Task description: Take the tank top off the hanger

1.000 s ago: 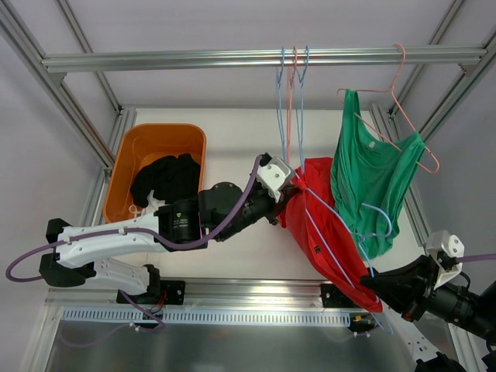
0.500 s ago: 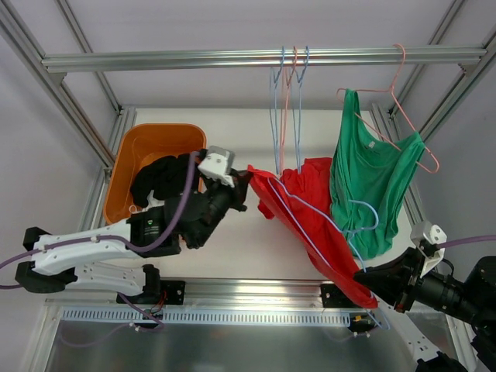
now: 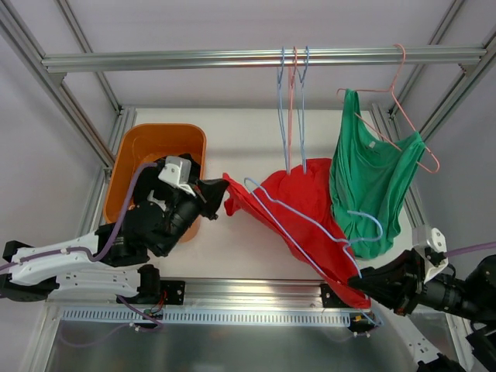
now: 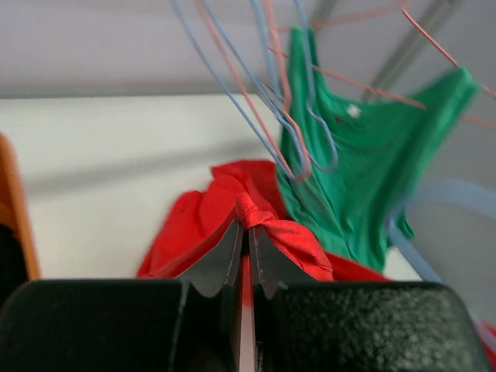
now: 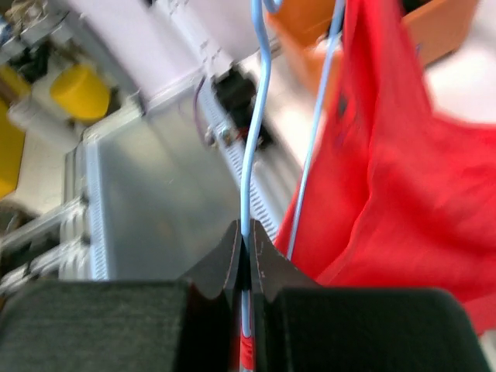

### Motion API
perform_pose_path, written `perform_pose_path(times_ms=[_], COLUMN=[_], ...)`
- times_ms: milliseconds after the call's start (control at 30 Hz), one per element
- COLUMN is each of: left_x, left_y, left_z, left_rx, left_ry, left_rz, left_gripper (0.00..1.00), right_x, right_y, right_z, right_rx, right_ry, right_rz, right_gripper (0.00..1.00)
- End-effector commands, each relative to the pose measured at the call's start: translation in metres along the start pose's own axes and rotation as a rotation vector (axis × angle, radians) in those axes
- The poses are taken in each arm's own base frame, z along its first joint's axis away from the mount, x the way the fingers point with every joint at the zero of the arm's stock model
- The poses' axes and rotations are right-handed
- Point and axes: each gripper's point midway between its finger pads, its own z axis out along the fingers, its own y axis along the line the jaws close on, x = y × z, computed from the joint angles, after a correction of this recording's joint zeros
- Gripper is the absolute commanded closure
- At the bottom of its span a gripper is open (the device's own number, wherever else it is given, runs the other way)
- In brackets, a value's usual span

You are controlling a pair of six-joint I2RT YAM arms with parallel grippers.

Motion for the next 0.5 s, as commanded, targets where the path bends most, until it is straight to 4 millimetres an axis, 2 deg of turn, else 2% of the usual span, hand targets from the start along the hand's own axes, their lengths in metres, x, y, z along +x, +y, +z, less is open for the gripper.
perform_pose_path(times_ms=[0, 33, 67, 100, 133, 167, 200, 233, 267, 300, 333, 467], left_x=[0.028, 0.042, 0.054, 0.065, 0.084, 0.093, 0.103, 0.124, 0.134, 0.143, 0.162, 0.196], left_y=[-0.06, -0.07, -0.094, -0.104, -0.11, -0.118, -0.125, -0.124, -0.125, -0.123, -0.117, -0.1], left_z=[-0.025, -0.034, -0.055, -0.066, -0.074, -0.084, -0.096, -0.098, -0.1, -0.1, -0.096, -0.083], left_rx=[0.403, 0.487, 0.667, 0.749, 0.811, 0.871, 0.942, 0.944, 0.945, 0.933, 0.888, 0.746], left_ry=[0.122, 0.166, 0.237, 0.282, 0.345, 0.39, 0.44, 0.494, 0.527, 0.553, 0.589, 0.649], left_rz=[-0.043, -0.031, -0.026, -0.017, -0.004, -0.015, -0.02, -0.009, -0.016, -0.018, -0.009, -0.033], left_gripper=[1.0, 1.0, 1.0, 1.0, 1.0, 1.0, 1.0, 1.0, 1.0, 1.0, 1.0, 1.0], right_x=[-0.05, -0.086, -0.088, -0.104, -0.137, -0.145, -0.157, -0.176, -0.185, -0.191, -0.206, -0.217], right_y=[-0.004, 0.008, -0.011, -0.013, -0.003, -0.017, -0.019, -0.017, -0.021, -0.035, -0.031, -0.05], right_z=[0.021, 0.02, 0.032, 0.033, 0.022, 0.027, 0.024, 0.013, 0.011, 0.013, -0.001, -0.004], right_rx=[-0.014, -0.069, -0.057, -0.069, -0.089, -0.085, -0.077, -0.062, -0.05, -0.033, -0.026, 0.054], right_ry=[-0.226, -0.372, -0.42, -0.5, -0.661, -0.7, -0.756, -0.862, -0.907, -0.946, -1.069, -1.163], right_rz=[-0.095, -0.146, -0.102, -0.116, -0.231, -0.187, -0.21, -0.261, -0.279, -0.282, -0.349, -0.507], right_gripper=[1.0, 1.0, 1.0, 1.0, 1.0, 1.0, 1.0, 1.0, 1.0, 1.0, 1.0, 1.0])
